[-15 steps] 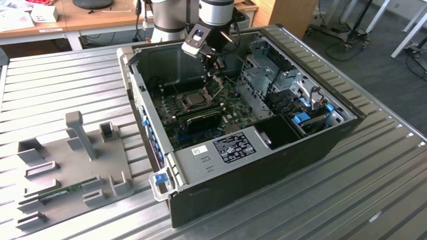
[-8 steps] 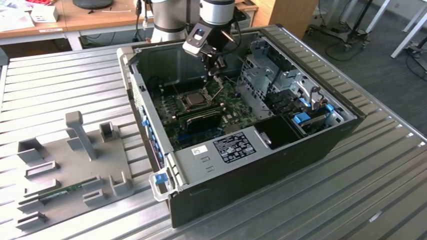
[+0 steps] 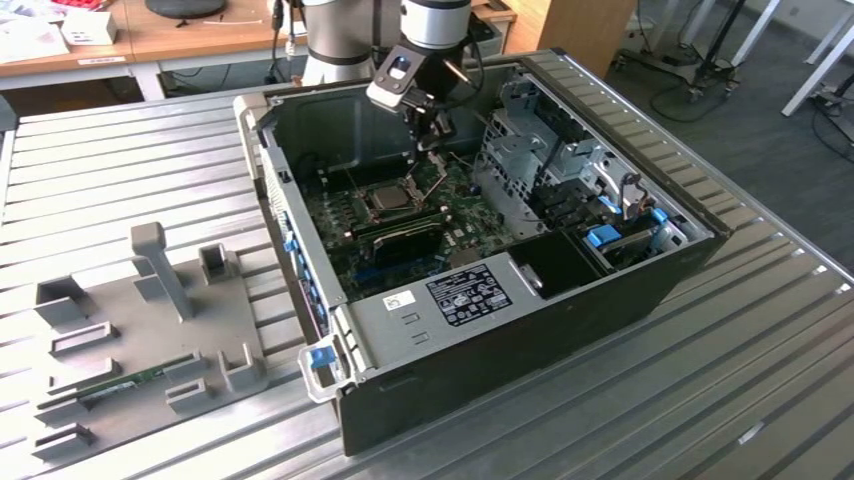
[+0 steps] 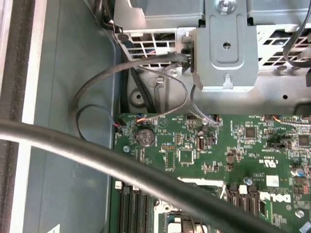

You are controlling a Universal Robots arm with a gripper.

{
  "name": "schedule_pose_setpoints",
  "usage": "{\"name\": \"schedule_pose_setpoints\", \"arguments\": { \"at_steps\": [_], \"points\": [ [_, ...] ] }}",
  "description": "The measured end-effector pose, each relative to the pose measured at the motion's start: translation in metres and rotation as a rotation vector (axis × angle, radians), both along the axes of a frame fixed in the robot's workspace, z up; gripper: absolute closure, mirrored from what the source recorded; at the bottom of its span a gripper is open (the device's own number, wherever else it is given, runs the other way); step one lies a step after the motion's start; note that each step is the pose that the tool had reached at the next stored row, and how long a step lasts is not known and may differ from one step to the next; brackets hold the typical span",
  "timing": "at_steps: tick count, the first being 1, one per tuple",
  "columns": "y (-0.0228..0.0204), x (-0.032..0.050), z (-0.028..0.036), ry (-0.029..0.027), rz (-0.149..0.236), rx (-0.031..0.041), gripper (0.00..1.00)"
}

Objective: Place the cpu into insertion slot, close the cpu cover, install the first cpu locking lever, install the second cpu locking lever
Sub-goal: 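Close the cpu cover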

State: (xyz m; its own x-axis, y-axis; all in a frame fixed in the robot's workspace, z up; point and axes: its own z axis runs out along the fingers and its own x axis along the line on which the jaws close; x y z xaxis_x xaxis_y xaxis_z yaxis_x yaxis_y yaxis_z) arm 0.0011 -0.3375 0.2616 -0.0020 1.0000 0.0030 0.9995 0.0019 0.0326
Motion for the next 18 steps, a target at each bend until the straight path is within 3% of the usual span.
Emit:
{"name": "schedule_pose_setpoints", "arguments": {
  "at_steps": [18],
  "points": [
    [0.0000,0.0368,0.0000,0.0000,0.000,0.0000,0.90]
  ]
}}
